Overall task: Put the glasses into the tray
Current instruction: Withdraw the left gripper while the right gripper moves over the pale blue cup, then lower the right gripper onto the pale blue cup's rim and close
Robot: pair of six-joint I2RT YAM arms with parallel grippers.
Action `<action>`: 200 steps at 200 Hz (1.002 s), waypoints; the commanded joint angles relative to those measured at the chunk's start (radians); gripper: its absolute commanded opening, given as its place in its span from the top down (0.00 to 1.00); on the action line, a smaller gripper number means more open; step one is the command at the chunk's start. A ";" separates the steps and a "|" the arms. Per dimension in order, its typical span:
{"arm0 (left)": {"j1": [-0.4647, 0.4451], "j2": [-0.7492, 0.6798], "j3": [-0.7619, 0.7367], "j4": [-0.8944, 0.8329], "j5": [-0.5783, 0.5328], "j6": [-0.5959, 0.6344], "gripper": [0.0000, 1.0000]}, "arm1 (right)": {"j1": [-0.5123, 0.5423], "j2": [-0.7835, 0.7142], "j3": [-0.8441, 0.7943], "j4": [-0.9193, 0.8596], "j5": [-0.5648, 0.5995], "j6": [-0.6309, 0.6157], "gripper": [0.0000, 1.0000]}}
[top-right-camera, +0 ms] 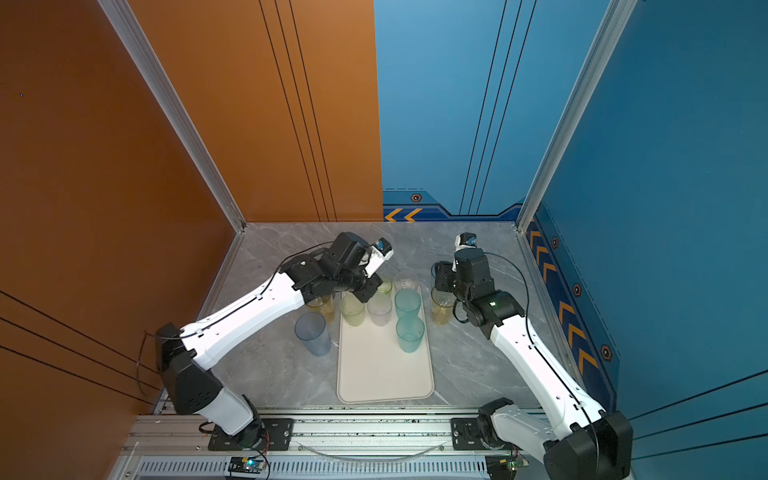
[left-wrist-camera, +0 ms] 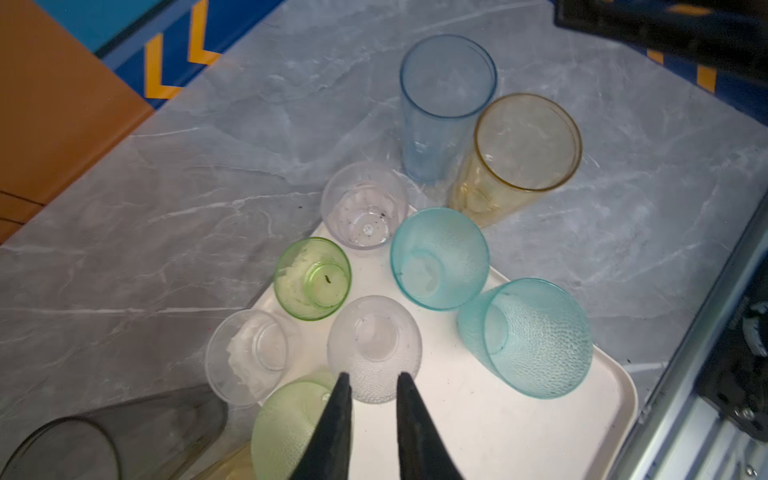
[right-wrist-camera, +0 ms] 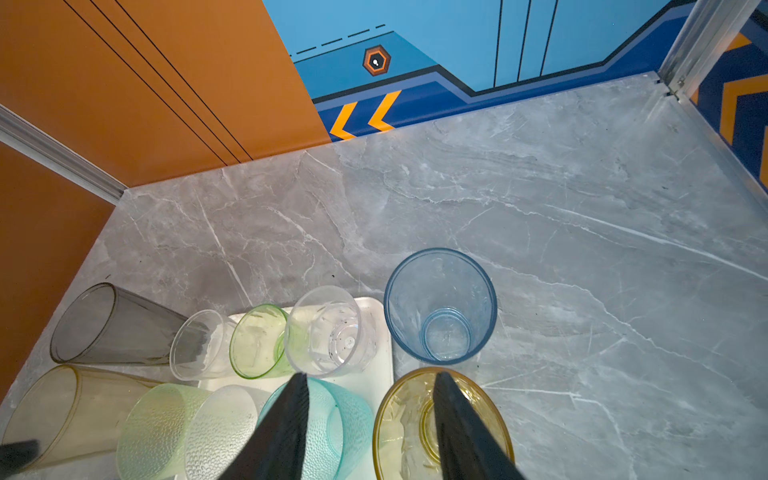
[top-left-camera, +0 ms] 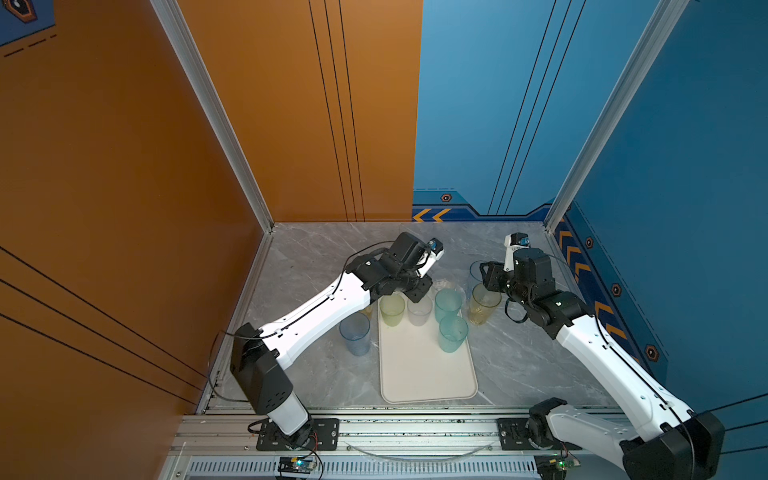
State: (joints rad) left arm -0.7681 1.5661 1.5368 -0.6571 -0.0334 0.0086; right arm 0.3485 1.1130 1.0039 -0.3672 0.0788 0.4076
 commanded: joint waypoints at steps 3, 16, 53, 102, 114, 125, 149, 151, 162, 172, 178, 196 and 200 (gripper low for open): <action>0.052 -0.118 -0.080 0.120 -0.077 -0.077 0.78 | -0.006 -0.002 0.011 -0.057 0.000 -0.024 0.52; 0.091 -0.171 -0.128 0.143 -0.085 -0.099 0.77 | -0.009 0.002 0.011 -0.065 0.005 -0.026 0.52; 0.182 -0.293 -0.225 0.149 -0.119 -0.138 0.77 | -0.009 0.028 0.027 -0.096 0.021 -0.041 0.52; 0.309 -0.442 -0.357 0.178 -0.183 -0.169 0.71 | -0.023 0.067 0.104 -0.205 0.067 -0.083 0.52; 0.346 -0.462 -0.375 0.176 -0.174 -0.173 0.72 | -0.033 0.078 0.115 -0.216 0.069 -0.088 0.52; 0.371 -0.474 -0.395 0.175 -0.173 -0.174 0.71 | -0.044 0.088 0.120 -0.219 0.066 -0.090 0.52; 0.428 -0.488 -0.435 0.169 -0.177 -0.168 0.71 | -0.081 0.124 0.145 -0.233 0.060 -0.098 0.53; 0.433 -0.489 -0.438 0.168 -0.176 -0.168 0.71 | -0.086 0.129 0.148 -0.234 0.059 -0.099 0.53; 0.464 -0.495 -0.452 0.169 -0.159 -0.171 0.72 | -0.111 0.157 0.167 -0.244 0.055 -0.102 0.54; 0.486 -0.500 -0.463 0.171 -0.141 -0.178 0.72 | -0.133 0.181 0.182 -0.249 0.054 -0.105 0.55; 0.493 -0.503 -0.471 0.177 -0.132 -0.182 0.72 | -0.145 0.194 0.189 -0.251 0.049 -0.105 0.57; 0.503 -0.505 -0.493 0.201 -0.110 -0.192 0.72 | -0.175 0.233 0.212 -0.258 0.024 -0.106 0.58; 0.504 -0.503 -0.498 0.205 -0.107 -0.194 0.72 | -0.177 0.242 0.217 -0.261 0.021 -0.108 0.58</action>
State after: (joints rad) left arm -0.2756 1.0828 1.0653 -0.4873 -0.1822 -0.1608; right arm 0.1997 1.3170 1.1744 -0.5789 0.1093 0.3172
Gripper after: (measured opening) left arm 0.284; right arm 0.428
